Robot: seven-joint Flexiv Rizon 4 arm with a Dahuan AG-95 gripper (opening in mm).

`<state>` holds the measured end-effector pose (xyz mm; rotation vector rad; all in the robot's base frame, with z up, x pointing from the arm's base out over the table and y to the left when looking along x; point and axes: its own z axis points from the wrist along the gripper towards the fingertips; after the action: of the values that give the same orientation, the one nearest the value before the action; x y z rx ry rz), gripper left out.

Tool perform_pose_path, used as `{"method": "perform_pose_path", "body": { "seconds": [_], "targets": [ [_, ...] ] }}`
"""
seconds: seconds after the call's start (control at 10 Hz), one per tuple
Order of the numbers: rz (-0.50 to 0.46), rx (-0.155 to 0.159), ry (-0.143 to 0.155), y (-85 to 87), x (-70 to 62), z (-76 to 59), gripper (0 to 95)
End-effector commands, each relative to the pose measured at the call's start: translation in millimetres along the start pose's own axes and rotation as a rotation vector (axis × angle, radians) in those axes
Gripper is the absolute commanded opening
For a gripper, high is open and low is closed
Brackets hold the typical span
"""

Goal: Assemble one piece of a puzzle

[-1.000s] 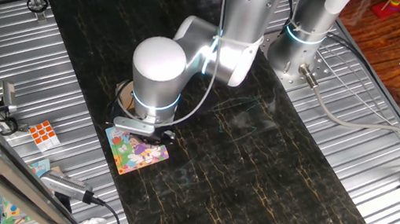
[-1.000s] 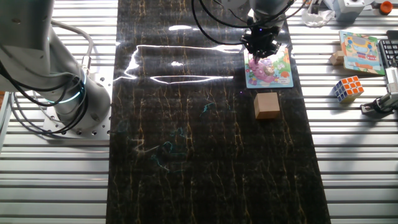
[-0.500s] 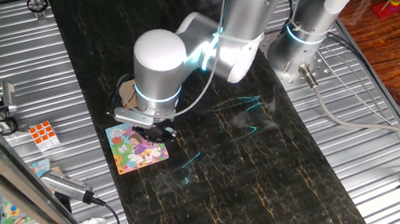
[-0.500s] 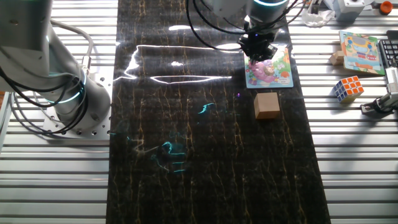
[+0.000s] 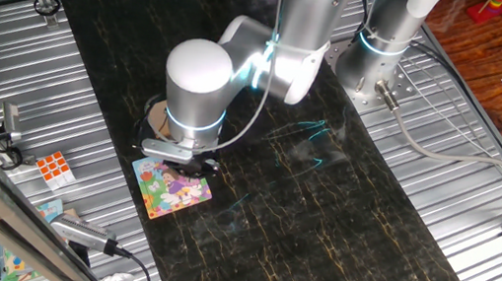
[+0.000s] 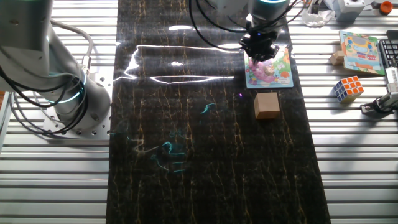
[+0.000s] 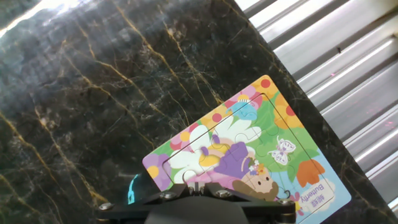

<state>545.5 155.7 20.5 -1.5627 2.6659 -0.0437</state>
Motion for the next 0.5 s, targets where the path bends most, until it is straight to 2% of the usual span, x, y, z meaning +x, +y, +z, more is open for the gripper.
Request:
{"method": "perform_pose_path", "body": {
  "seconds": [0.1,0.5],
  "targets": [
    [-0.009,0.007,0.000,-0.8,0.0,-0.3,0.0],
    [-0.010,0.018,-0.011,-4.9,-0.2,6.5,0.0]
  ]
}}
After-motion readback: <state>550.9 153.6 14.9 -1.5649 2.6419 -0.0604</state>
